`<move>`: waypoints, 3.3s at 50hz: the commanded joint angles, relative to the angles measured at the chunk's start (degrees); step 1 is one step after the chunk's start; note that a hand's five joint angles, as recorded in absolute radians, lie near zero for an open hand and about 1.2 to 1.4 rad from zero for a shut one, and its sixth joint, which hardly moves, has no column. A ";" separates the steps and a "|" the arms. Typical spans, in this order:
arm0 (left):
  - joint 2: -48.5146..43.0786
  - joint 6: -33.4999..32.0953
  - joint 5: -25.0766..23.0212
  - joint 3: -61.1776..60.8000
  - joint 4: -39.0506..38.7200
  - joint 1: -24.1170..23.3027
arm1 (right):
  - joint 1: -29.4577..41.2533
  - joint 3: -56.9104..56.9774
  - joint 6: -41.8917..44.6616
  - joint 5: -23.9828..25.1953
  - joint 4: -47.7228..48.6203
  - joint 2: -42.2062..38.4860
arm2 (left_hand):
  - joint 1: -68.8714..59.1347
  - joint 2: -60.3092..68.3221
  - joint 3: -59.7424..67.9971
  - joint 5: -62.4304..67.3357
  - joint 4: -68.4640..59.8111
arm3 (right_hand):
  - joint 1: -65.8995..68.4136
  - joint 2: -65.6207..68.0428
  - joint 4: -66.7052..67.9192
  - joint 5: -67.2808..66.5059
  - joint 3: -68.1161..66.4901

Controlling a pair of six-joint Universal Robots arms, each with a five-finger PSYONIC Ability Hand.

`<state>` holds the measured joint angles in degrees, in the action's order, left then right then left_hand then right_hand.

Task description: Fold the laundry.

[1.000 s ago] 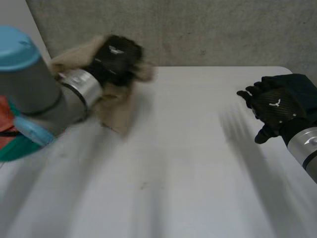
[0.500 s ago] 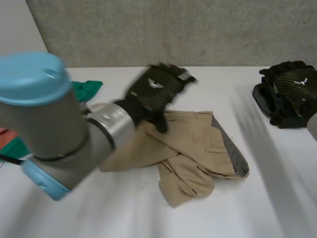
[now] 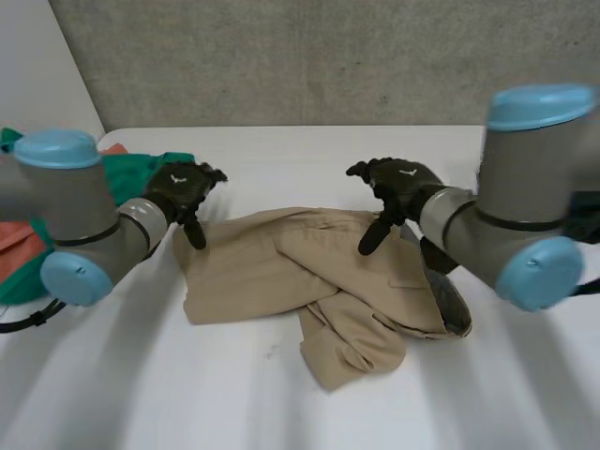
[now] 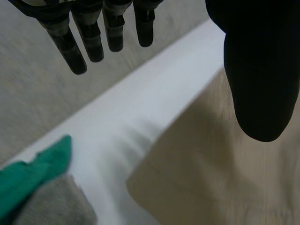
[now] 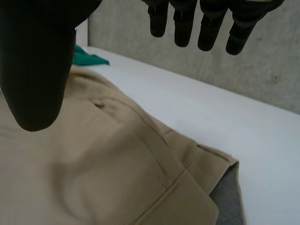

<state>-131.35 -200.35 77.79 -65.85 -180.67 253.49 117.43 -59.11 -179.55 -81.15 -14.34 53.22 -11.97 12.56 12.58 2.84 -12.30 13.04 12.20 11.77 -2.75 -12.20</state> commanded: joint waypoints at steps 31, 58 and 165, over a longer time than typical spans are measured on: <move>29.80 -0.13 6.50 9.86 7.44 -9.06 | 0.25 2.34 23.09 -0.77 5.38 21.89 | -68.03 67.44 67.42 67.16 -67.70 | 66.96 67.80 68.23 -67.25 -67.80; 19.05 -1.88 10.10 20.93 7.27 -8.36 | 0.17 5.23 25.30 -1.73 -5.18 22.47 | -68.03 67.44 67.42 67.16 -67.70 | 66.96 67.80 68.23 -67.25 -67.80; 16.81 -13.31 22.76 -34.34 -24.38 -15.22 | -5.63 -17.00 27.50 2.13 18.83 2.67 | -68.03 67.44 67.42 67.16 -67.70 | 66.96 67.80 68.23 -67.25 -67.80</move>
<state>-120.26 -214.49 100.61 -98.92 -205.69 237.60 111.79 -75.37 -152.21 -78.53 8.21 52.08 -64.62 65.93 68.00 56.34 -68.56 63.72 67.16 68.24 -56.08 -67.15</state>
